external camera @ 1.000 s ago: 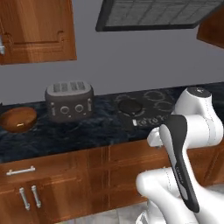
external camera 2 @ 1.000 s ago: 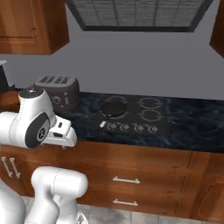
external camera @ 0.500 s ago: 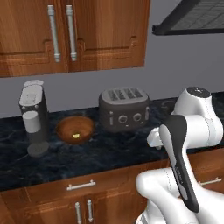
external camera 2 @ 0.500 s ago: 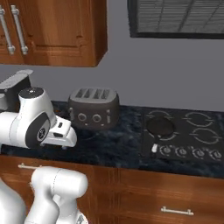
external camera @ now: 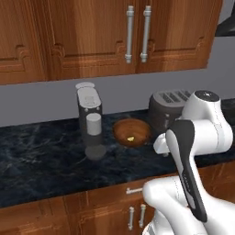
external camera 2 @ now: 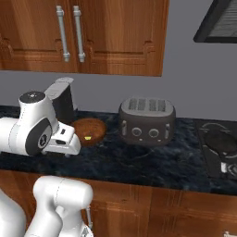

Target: Place the chicken drumstick on the plate and place the lemon wedge on the same plate.

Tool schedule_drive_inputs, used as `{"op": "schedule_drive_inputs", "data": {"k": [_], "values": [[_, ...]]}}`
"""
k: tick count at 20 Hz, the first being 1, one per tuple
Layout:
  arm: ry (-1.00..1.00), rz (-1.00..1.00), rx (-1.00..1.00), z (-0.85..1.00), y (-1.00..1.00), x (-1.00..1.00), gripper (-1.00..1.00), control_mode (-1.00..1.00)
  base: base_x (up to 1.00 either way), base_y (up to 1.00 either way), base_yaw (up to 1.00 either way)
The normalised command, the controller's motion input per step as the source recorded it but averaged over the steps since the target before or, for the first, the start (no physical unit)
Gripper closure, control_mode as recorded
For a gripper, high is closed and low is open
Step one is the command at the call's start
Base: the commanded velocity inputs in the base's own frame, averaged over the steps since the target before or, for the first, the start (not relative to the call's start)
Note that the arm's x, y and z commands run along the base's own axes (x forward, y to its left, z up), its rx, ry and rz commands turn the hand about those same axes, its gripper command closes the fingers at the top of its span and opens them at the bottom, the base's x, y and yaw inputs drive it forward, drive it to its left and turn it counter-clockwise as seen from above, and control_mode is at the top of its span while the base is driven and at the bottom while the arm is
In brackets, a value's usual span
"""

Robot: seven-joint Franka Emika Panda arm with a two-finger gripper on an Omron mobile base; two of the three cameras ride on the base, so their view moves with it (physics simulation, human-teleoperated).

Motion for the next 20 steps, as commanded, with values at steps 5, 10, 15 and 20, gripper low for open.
{"op": "schedule_drive_inputs", "data": {"k": [5,10,15,20], "values": [[0.0,0.0,0.0,0.0,0.0,0.0,-1.0,1.0,0.53,0.41,0.0],[0.0,0.0,0.0,0.0,0.0,0.0,-1.0,1.0,0.46,0.03,0.02],[0.0,0.0,0.0,0.0,0.0,0.0,-1.0,1.0,0.27,-0.2,0.02],[0.0,0.03,0.0,0.0,-0.18,0.33,-1.0,-1.0,0.13,-0.13,0.01]]}}
